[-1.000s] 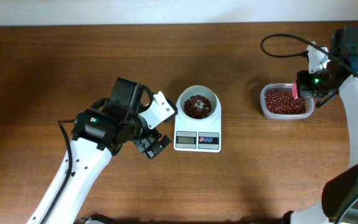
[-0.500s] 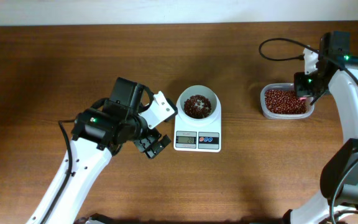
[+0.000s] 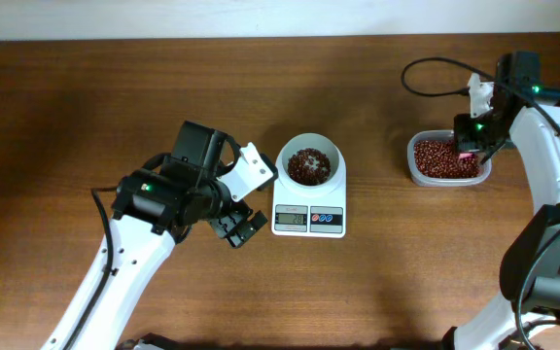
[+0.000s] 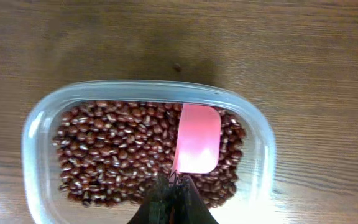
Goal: Scoop and weigh 50g on scale
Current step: 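Dip the pink scoop into the red beans with the right gripper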
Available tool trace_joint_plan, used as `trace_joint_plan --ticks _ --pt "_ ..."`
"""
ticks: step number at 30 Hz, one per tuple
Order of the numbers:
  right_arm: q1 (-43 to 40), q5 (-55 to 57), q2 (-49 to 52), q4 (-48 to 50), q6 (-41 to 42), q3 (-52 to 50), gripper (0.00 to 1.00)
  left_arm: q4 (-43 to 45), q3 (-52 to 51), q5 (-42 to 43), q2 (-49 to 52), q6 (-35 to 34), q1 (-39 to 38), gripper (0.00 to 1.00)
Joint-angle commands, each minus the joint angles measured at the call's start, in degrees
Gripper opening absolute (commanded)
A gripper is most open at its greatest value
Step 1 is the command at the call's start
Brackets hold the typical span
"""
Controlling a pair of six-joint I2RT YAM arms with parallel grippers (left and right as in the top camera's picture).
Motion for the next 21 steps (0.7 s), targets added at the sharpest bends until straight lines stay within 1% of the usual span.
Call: trace_joint_plan --ticks 1,4,8,11,17,21 --pt "-0.33 -4.11 0.48 0.22 0.13 -0.52 0.04 0.04 -0.17 0.2 -0.5 0.9 0.31 0.99" --pt "-0.33 -6.62 0.48 0.2 0.11 -0.52 0.04 0.04 -0.17 0.2 -0.5 0.9 0.31 0.99" --pt "-0.33 -7.08 0.48 0.17 0.11 -0.61 0.04 0.04 -0.17 0.2 -0.5 0.9 0.31 0.99" --pt "-0.33 -11.87 0.5 -0.66 0.09 -0.63 0.04 0.04 -0.17 0.2 -0.5 0.9 0.31 0.99" --pt "-0.33 -13.22 1.73 -3.69 -0.07 -0.63 0.04 0.04 -0.17 0.17 -0.5 0.9 0.31 0.99" --pt "-0.33 -16.7 2.05 -3.69 -0.07 -0.79 0.04 0.04 -0.17 0.2 -0.5 0.9 0.31 0.99"
